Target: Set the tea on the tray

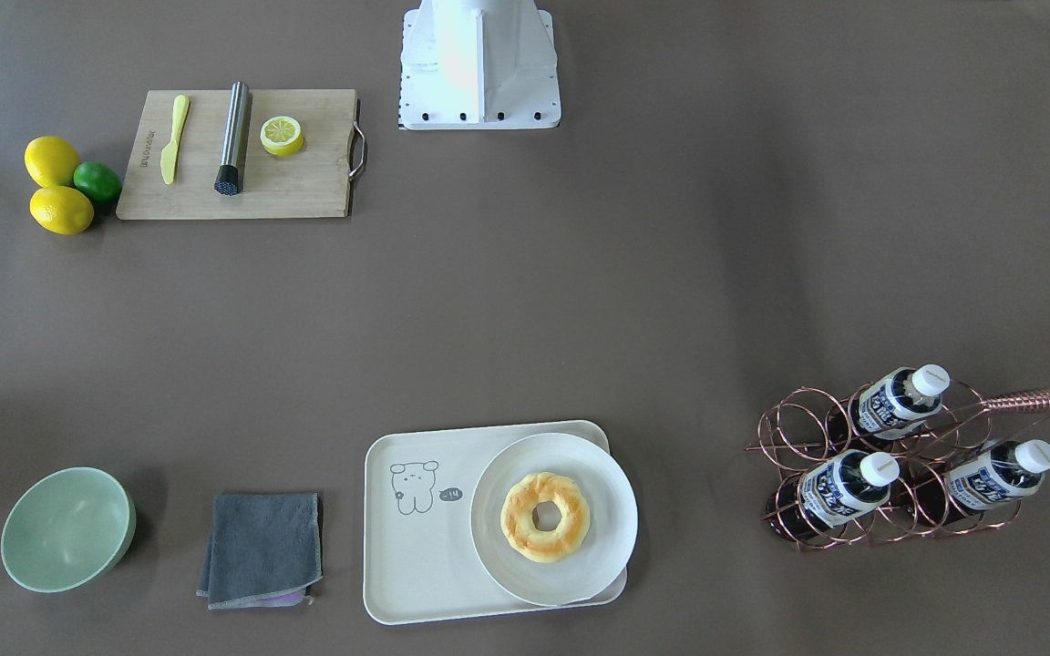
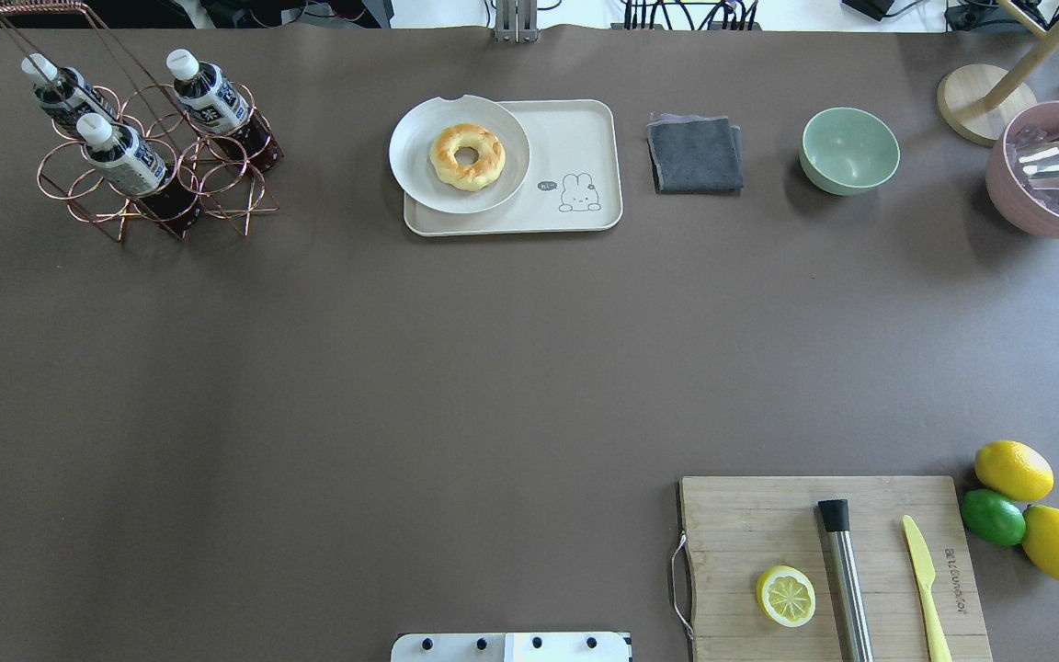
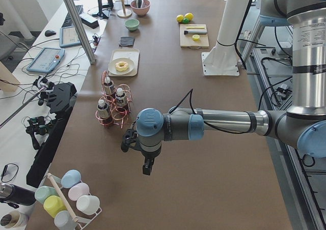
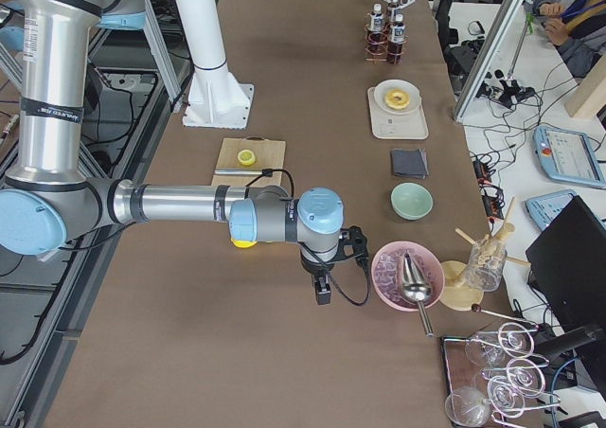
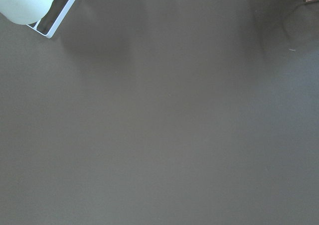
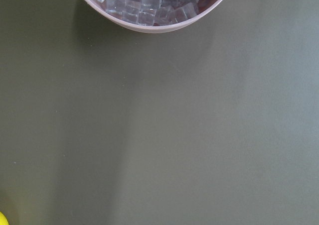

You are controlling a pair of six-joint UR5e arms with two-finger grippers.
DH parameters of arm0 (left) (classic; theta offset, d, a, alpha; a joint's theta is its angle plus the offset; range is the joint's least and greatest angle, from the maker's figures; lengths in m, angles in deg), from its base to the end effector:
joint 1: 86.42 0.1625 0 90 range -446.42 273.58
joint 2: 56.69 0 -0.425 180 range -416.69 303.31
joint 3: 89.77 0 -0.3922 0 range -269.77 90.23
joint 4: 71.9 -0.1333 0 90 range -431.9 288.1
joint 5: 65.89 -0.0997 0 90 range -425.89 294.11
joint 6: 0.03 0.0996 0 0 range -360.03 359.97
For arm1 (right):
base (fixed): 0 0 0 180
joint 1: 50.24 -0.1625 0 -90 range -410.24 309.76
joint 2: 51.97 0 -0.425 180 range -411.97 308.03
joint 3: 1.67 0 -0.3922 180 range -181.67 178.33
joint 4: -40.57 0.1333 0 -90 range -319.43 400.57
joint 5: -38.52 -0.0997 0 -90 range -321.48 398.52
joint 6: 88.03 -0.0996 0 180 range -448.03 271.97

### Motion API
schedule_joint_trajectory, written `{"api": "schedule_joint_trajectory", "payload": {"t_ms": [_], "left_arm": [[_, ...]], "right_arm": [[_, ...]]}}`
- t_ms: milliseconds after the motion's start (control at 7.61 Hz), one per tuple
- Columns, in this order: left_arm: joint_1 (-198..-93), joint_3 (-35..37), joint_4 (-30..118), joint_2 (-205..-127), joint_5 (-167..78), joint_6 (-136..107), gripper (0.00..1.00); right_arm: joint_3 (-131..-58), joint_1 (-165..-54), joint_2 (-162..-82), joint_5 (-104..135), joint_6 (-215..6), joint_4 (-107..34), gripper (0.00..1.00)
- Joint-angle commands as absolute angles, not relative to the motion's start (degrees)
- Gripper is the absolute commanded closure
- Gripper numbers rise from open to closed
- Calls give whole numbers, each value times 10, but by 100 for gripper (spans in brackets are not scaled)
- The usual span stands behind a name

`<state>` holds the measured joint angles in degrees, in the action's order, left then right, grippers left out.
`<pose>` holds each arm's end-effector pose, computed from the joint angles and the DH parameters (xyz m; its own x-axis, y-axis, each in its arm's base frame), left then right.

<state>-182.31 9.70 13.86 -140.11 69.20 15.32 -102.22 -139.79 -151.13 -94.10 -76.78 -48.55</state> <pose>-0.1077 -0.4322 0.6376 0.7027 0.1774 -0.6890 -0.0865 0.9825 0.1647 0.0625 -0.4275 0.6419 0.7200 -0.2269 0.6559 0.1512 0.9736 0.1708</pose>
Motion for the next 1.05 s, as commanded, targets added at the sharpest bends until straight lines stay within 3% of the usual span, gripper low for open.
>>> {"api": "schedule_joint_trajectory", "payload": {"t_ms": [0,920], "left_arm": [[-1822,99,140,-1399,692,154,2],[-1834,120,138,-1389,693,152,2]], "right_arm": [[-1022,-1397,-1512,-941,-768,-485,0],[-1027,-1397,-1513,-942,-767,-485,0]]}}
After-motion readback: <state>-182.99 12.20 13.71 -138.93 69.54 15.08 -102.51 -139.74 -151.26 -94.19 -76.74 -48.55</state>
